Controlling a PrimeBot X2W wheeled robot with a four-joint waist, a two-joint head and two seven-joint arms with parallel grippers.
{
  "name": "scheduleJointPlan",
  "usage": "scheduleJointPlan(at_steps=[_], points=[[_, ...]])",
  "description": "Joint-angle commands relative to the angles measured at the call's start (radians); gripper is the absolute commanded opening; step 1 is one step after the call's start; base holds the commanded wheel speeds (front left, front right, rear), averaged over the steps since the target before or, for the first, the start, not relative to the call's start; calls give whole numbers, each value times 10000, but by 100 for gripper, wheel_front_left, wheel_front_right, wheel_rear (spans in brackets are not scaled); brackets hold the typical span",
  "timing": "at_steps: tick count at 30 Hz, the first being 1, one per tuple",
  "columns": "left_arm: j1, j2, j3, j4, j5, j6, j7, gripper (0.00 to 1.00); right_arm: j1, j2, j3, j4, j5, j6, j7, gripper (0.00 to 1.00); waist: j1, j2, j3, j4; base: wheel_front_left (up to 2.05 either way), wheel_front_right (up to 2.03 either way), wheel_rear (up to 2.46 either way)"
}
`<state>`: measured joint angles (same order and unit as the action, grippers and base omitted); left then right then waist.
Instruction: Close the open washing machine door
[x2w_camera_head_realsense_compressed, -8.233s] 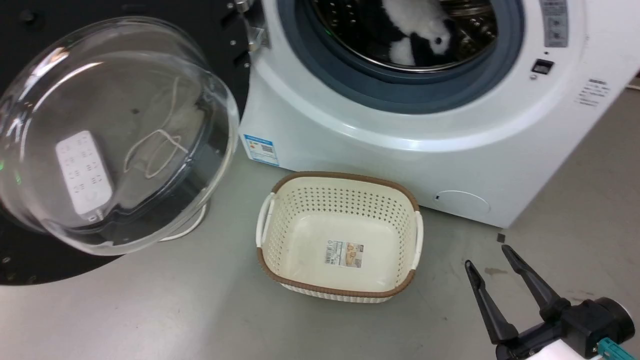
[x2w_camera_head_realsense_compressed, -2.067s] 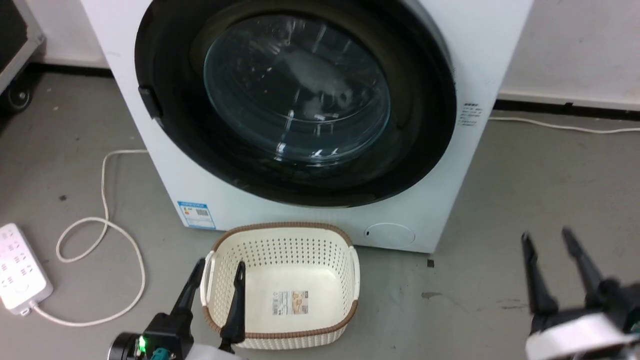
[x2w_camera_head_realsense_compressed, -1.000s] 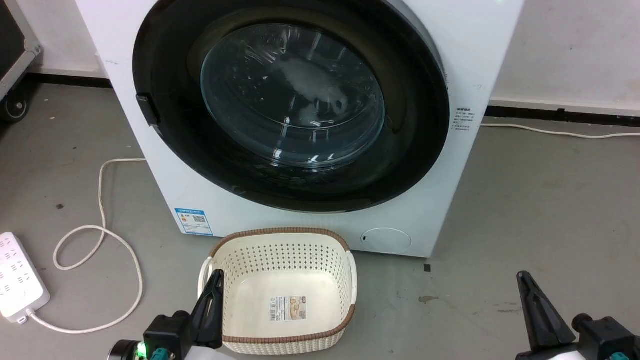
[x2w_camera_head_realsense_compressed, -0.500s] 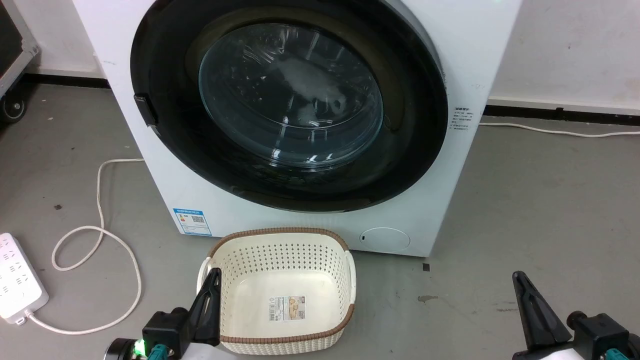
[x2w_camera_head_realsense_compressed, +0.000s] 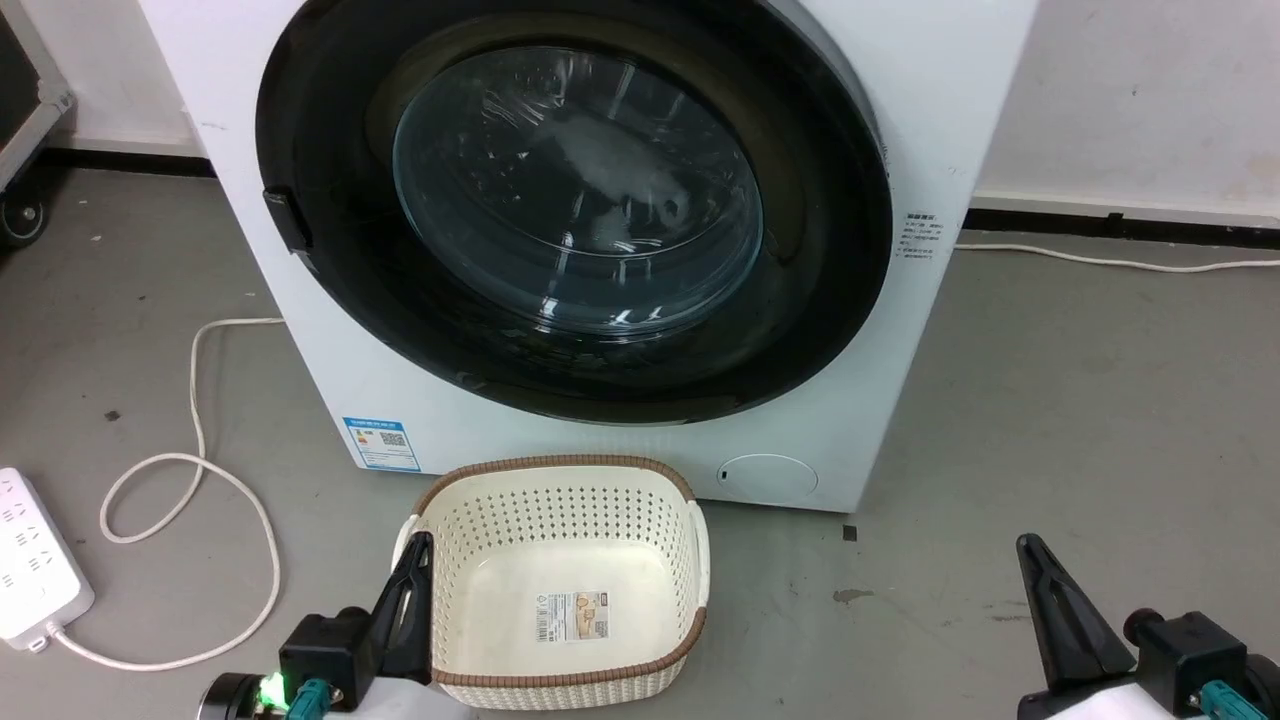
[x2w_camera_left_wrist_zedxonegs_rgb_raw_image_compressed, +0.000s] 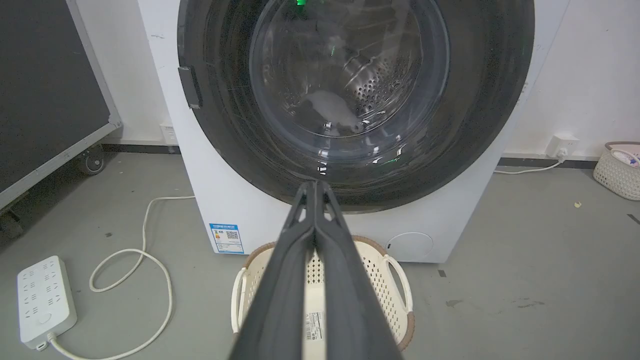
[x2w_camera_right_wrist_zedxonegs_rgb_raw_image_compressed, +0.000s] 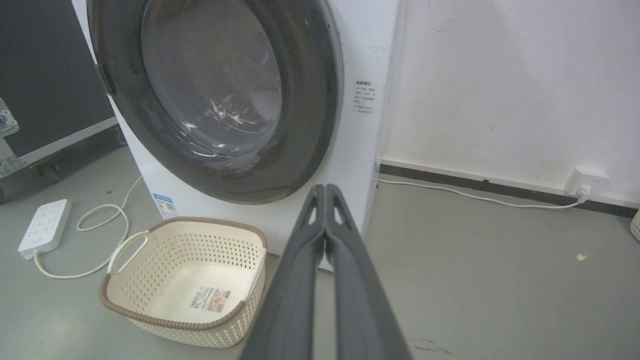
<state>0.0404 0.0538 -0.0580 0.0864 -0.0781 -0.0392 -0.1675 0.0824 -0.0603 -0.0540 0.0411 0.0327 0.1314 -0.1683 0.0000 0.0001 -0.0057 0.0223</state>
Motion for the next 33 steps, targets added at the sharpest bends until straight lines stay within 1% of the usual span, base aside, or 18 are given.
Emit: scheduleJointPlan(at_steps=[1, 33], points=[[-117, 0, 26, -70, 109, 38, 55, 0, -169, 36, 34, -82, -90, -3, 56, 0, 0, -1, 1, -4, 0, 0, 0], [-229, -14, 242, -380, 372, 177, 688, 0, -425, 61, 232, -210, -182, -5, 692, 0, 0, -1, 23, -90, 0, 0, 0]])
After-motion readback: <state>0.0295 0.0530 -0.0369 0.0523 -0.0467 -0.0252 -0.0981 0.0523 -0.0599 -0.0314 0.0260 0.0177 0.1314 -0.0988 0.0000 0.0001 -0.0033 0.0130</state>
